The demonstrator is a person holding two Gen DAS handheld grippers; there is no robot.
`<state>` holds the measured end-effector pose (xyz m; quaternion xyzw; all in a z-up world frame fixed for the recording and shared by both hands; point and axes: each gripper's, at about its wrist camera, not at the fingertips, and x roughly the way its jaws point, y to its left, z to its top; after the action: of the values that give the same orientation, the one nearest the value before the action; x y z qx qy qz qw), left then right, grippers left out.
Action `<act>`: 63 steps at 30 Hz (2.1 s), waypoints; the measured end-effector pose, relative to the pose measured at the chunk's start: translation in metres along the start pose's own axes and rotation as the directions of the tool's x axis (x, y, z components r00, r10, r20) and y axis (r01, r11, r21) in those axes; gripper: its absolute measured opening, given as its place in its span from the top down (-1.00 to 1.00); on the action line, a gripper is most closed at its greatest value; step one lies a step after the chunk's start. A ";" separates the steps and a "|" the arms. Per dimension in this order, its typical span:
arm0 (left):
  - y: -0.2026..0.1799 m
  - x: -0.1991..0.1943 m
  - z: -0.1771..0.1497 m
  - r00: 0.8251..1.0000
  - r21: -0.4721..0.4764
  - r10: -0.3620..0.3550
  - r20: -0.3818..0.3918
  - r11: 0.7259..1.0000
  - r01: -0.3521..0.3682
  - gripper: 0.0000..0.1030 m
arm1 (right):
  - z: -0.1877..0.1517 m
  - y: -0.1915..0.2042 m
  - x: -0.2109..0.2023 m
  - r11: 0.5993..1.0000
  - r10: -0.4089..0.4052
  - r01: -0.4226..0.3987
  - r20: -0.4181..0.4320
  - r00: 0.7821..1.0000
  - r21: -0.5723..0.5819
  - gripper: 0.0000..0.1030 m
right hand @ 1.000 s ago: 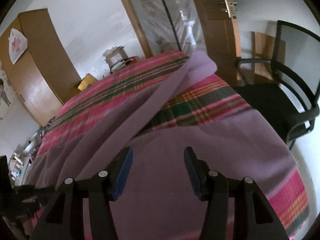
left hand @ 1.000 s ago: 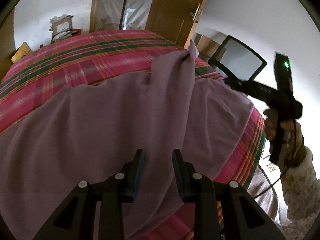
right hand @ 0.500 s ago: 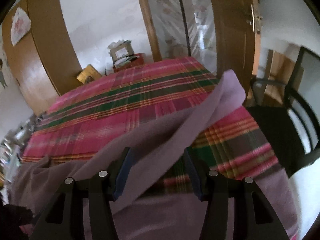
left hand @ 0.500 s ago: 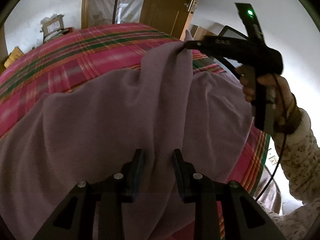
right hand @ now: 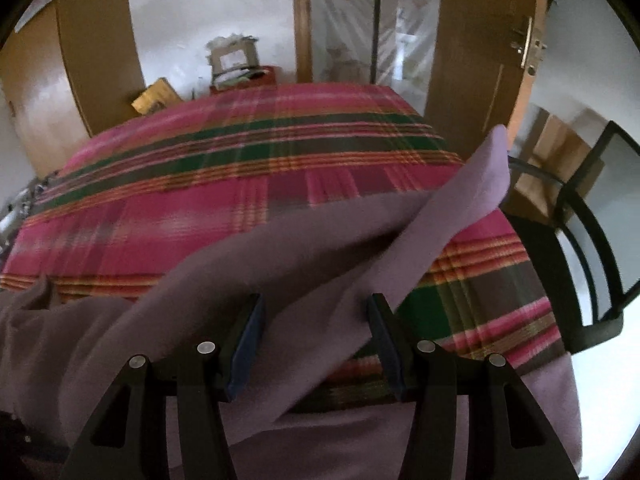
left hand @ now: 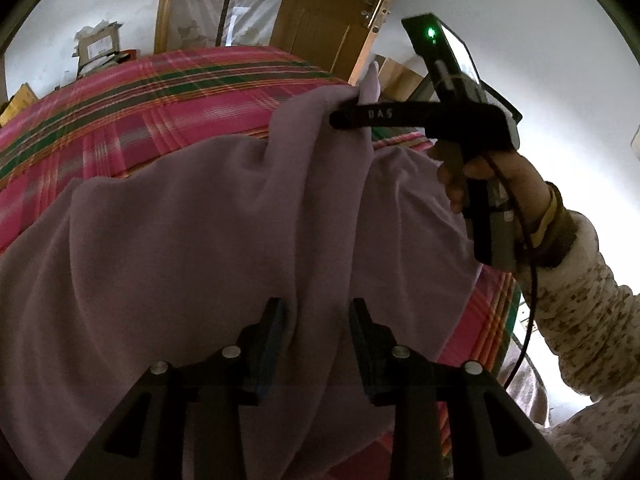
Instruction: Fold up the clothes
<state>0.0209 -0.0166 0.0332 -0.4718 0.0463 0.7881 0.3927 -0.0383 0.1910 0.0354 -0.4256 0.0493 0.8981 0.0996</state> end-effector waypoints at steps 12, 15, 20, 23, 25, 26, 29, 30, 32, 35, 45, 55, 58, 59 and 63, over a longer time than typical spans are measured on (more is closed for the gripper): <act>-0.001 0.008 0.003 1.000 -0.015 -0.013 0.002 1.000 0.013 0.33 | -0.022 -0.016 -0.001 0.999 0.008 -0.007 -0.028 1.000 0.051 0.40; 0.000 0.008 0.003 1.000 -0.018 -0.014 0.002 1.000 0.014 0.33 | -0.028 -0.023 -0.006 0.996 0.019 -0.017 -0.026 0.999 0.086 0.40; -0.003 0.007 0.002 1.000 -0.013 -0.002 0.004 1.000 0.002 0.33 | -0.037 -0.037 -0.015 0.982 0.075 -0.072 -0.011 0.997 0.172 0.40; -0.005 0.008 0.003 1.000 -0.009 0.006 0.006 1.000 -0.006 0.33 | -0.041 -0.052 -0.017 0.954 0.156 -0.154 0.011 0.988 0.259 0.40; -0.006 0.008 0.003 1.000 -0.009 0.010 0.007 1.000 -0.010 0.33 | -0.043 -0.061 -0.017 0.928 0.196 -0.199 0.040 0.980 0.315 0.39; -0.006 0.008 0.003 1.000 -0.009 0.011 0.008 1.000 -0.011 0.33 | -0.044 -0.066 -0.018 0.915 0.209 -0.216 0.057 0.976 0.340 0.38; -0.007 0.009 0.003 1.000 -0.005 0.022 0.006 1.000 -0.022 0.33 | -0.043 -0.075 -0.017 0.895 0.222 -0.237 0.085 0.971 0.377 0.35; -0.008 0.010 0.003 1.000 -0.001 0.028 0.006 1.000 -0.028 0.33 | -0.042 -0.075 -0.017 0.896 0.222 -0.241 0.094 0.971 0.373 0.35; -0.011 0.011 0.004 0.999 0.007 0.041 0.004 0.999 -0.041 0.33 | -0.037 -0.076 -0.015 0.896 0.225 -0.248 0.105 0.969 0.369 0.35; -0.014 0.013 0.008 0.998 0.015 0.058 0.002 0.998 -0.058 0.33 | -0.026 -0.073 -0.004 0.908 0.213 -0.221 0.063 0.975 0.356 0.35; -0.020 0.017 0.010 0.995 0.048 0.103 -0.006 0.994 -0.102 0.33 | -0.010 -0.069 -0.002 0.919 0.216 -0.238 0.106 0.971 0.314 0.82; -0.028 0.019 0.011 0.990 0.077 0.140 -0.007 0.987 -0.139 0.32 | -0.001 -0.067 -0.031 0.918 0.213 -0.277 0.235 0.948 0.286 0.87; -0.031 0.021 0.010 0.987 0.095 0.162 -0.008 0.982 -0.161 0.32 | 0.003 -0.065 -0.042 0.923 0.204 -0.276 0.267 0.942 0.267 0.87; -0.032 0.022 0.010 0.986 0.099 0.169 -0.006 0.981 -0.168 0.31 | 0.004 -0.064 -0.044 0.923 0.205 -0.278 0.273 0.940 0.265 0.87; -0.035 0.022 0.013 0.981 0.105 0.192 0.004 0.976 -0.192 0.31 | 0.008 -0.063 -0.051 0.922 0.201 -0.281 0.292 0.935 0.265 0.87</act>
<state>0.0291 0.0260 0.0336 -0.4461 0.1342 0.8174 0.3388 0.0008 0.2467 0.0799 -0.2748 0.2252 0.9330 0.0572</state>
